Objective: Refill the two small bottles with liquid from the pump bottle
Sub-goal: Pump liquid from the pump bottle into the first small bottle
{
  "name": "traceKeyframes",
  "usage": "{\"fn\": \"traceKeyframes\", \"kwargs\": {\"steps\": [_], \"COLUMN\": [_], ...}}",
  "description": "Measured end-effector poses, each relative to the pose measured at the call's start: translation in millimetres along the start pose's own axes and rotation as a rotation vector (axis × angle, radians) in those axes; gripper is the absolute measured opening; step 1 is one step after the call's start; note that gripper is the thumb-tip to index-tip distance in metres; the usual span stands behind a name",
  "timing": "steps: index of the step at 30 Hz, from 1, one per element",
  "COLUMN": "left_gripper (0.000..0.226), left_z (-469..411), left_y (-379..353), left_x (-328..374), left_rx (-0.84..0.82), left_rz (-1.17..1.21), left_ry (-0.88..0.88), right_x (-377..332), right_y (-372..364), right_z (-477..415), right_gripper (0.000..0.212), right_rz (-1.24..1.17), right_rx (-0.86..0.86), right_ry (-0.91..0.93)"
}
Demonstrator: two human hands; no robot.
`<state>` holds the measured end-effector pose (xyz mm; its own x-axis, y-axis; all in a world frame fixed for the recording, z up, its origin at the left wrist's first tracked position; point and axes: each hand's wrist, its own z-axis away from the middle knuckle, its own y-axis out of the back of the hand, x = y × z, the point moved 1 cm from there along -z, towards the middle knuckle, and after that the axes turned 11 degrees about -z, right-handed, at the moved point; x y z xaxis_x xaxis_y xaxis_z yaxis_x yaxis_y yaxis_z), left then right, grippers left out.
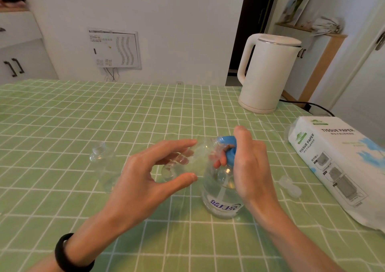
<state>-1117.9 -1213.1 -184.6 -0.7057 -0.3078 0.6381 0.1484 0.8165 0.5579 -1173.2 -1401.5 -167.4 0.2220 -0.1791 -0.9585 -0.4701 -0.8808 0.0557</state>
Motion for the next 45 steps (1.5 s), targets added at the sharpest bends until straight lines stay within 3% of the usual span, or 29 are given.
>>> {"fn": "traceKeyframes", "kwargs": {"steps": [13,20,32,39,45], "left_gripper": [0.056,0.056,0.057,0.057,0.057], "left_z": [-0.7,0.3,1.0,1.4,1.3], "left_y": [2.4,2.1,0.2,-0.1,0.2], "left_x": [1.2,1.2,-3.5,-1.8,-1.1], "left_rx": [-0.012,-0.013,-0.025,-0.015,-0.018], "left_rz": [-0.031,-0.012,-0.019,-0.002,-0.011], "left_ry": [0.004,0.006,0.002,0.000,-0.005], "right_x": [2.2,-1.4,1.6,-2.2,-0.6], "right_y": [1.9,-1.2,1.7,-0.8,0.8], "right_z": [-1.8,1.1,-1.6,1.9,-0.6], "right_gripper": [0.058,0.068,0.060,0.070,0.062], "right_rz": [0.007,-0.006,0.006,0.013,0.016], "right_rx": [-0.009,0.021,0.000,0.019,0.009], "right_ry": [0.053,-0.008,0.058,0.002,0.039]}}
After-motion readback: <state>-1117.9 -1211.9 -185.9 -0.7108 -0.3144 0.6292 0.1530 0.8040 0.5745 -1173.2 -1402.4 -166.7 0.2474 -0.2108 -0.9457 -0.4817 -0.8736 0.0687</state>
